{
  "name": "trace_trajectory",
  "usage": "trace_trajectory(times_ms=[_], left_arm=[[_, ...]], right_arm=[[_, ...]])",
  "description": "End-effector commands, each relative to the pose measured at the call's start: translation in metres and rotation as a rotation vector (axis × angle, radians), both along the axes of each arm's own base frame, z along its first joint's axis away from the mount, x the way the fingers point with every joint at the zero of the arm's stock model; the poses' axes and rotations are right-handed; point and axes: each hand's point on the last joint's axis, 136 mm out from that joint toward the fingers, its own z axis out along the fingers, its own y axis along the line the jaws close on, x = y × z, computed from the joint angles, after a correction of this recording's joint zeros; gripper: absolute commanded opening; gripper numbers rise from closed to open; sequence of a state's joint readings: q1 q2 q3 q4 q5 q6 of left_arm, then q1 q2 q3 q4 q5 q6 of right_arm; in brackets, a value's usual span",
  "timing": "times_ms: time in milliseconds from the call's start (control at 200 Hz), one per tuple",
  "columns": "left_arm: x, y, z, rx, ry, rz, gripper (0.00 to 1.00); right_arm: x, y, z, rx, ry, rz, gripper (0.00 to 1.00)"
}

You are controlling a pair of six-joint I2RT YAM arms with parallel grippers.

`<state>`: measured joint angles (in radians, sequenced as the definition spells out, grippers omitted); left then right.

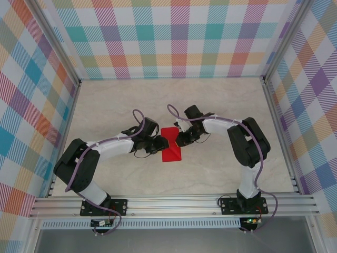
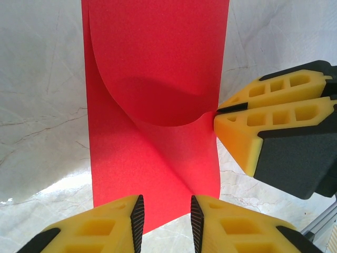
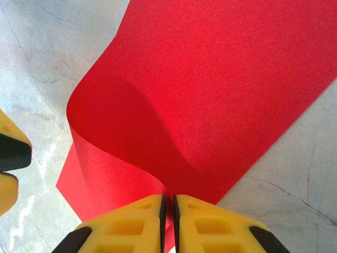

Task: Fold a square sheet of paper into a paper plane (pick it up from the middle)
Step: Fold the triangle a second time at the center of the table.

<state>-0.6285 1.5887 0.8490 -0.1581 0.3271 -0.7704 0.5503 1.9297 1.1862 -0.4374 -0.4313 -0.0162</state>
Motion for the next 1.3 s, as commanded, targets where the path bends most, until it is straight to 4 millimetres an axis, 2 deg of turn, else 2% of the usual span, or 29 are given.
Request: trace_trajectory(times_ms=[0,825,895,1020,1100,1190,1295], left_arm=[[0.0,-0.007,0.005,0.001,-0.004,-0.011,0.31],[0.003,-0.013,0.007,-0.021,-0.011,-0.003,0.3],[0.003,-0.015,0.006,-0.02,-0.008,-0.006,0.29],[0.006,-0.015,0.004,-0.014,-0.01,0.0,0.26],[0.008,-0.017,0.005,-0.016,-0.015,0.002,0.26],[0.009,-0.017,0.006,-0.015,-0.017,0.008,0.25],[0.011,-0.017,0.006,-0.012,-0.021,0.012,0.25]], right_arm=[[0.008,0.003,0.001,0.008,-0.018,0.016,0.15],[0.013,-0.003,0.004,-0.003,-0.03,-0.01,0.14],[0.012,-0.001,0.013,0.016,-0.04,-0.015,0.15],[0.012,-0.004,0.043,0.072,-0.076,-0.05,0.2],[0.01,-0.009,0.059,0.104,-0.096,-0.081,0.26],[-0.005,-0.005,0.077,0.187,-0.079,-0.066,0.32],[-0.022,-0.005,0.078,0.236,-0.052,-0.062,0.41]])
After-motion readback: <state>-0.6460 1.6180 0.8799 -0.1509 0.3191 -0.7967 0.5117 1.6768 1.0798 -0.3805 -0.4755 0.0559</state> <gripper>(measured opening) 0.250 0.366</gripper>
